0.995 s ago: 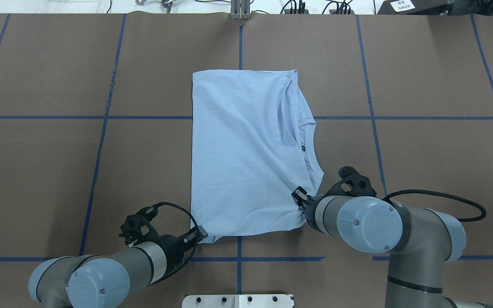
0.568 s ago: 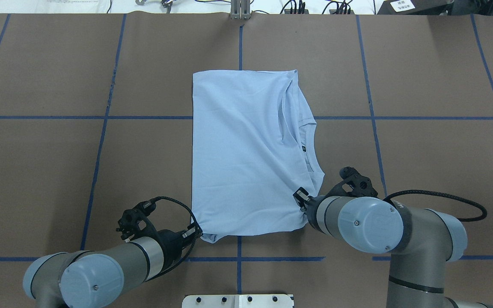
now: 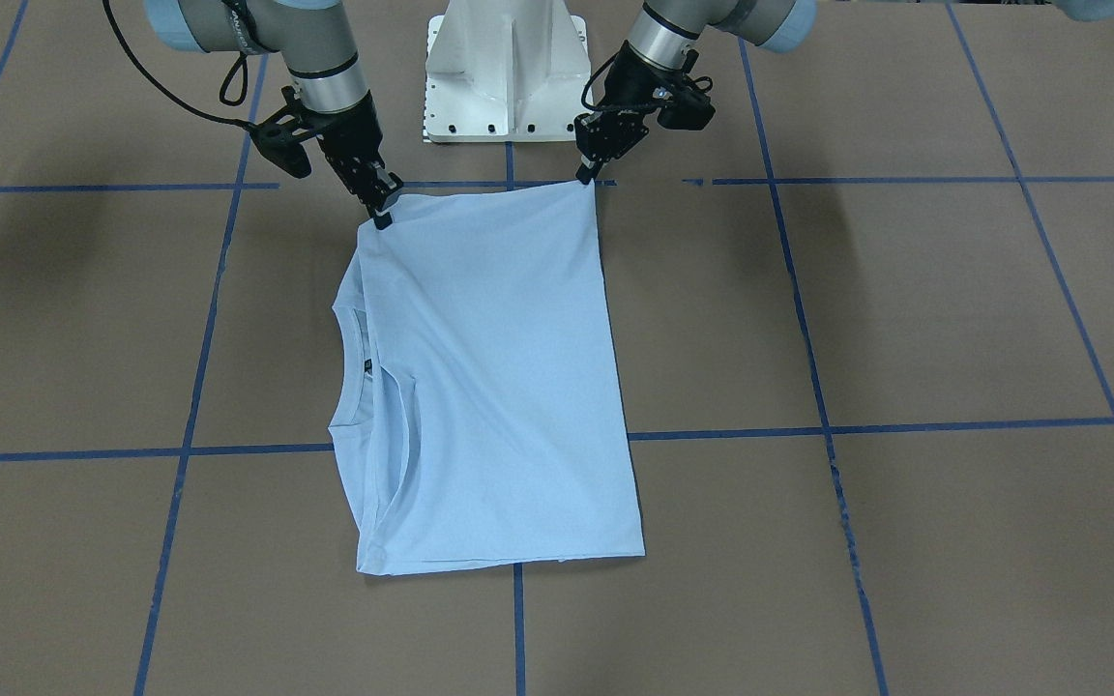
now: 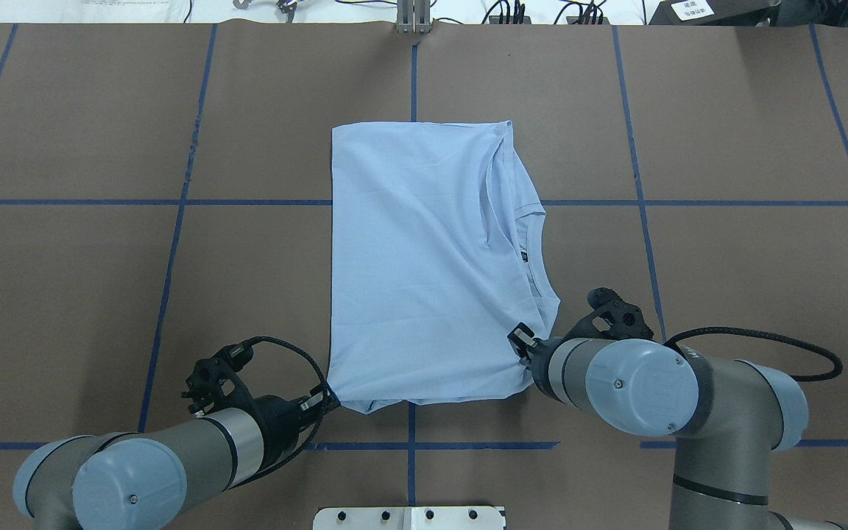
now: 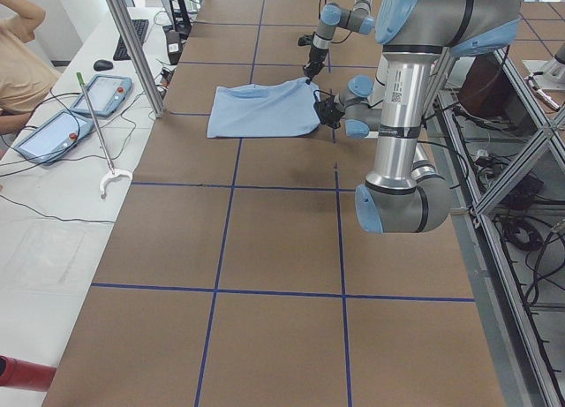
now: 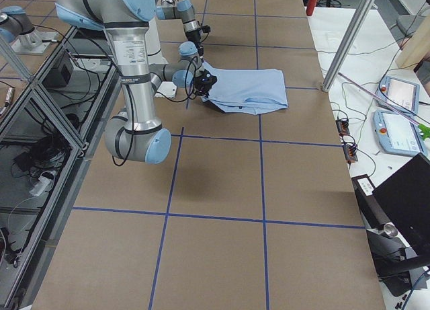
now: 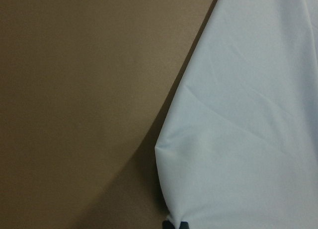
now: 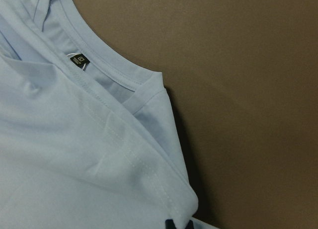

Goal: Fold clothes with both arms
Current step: 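Lift the near edge with both grippers and fold it over toward the far edge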

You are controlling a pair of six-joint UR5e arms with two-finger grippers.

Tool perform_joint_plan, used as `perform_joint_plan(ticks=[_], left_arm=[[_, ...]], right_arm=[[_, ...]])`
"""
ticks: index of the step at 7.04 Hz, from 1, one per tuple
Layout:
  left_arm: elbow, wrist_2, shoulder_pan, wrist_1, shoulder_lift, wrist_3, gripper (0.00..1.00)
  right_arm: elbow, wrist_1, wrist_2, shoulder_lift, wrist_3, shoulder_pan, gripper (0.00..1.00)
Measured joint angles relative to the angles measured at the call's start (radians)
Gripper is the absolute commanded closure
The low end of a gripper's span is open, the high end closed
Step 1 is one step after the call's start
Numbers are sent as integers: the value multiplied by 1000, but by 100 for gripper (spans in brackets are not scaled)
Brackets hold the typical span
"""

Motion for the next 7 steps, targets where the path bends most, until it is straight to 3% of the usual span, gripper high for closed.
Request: perform_joint_plan(ticks=[4, 5, 7], left_arm=[[-173, 15, 7, 64, -28, -26, 100], [-193, 5, -50, 97, -53, 11, 100], [-136, -29, -180, 115, -100, 96, 100]], right_arm=[[211, -4, 43, -84, 9, -8, 100], [212, -5, 45, -61, 8, 44, 100], [72, -7, 82, 70, -6, 194, 100]])
